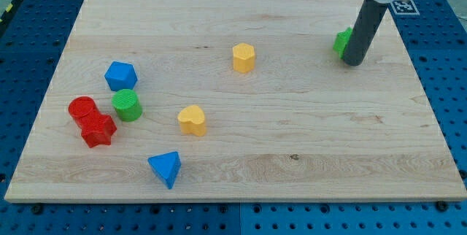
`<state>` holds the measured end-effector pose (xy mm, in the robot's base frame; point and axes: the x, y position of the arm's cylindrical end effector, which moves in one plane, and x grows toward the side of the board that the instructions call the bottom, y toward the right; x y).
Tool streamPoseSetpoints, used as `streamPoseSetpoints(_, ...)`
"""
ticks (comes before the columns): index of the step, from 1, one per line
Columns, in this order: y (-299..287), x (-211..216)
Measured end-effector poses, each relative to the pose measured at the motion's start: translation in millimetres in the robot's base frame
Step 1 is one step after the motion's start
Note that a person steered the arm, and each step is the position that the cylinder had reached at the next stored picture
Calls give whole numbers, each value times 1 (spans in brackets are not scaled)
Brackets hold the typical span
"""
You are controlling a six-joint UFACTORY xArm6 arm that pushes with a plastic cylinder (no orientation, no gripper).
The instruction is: Slide green star closer top right
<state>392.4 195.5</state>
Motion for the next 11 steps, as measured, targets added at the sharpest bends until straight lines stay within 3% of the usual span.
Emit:
streamPoseSetpoints(5, -38, -74)
streamPoseSetpoints(8, 9, -68)
streamPoseSetpoints(11, 35, -110)
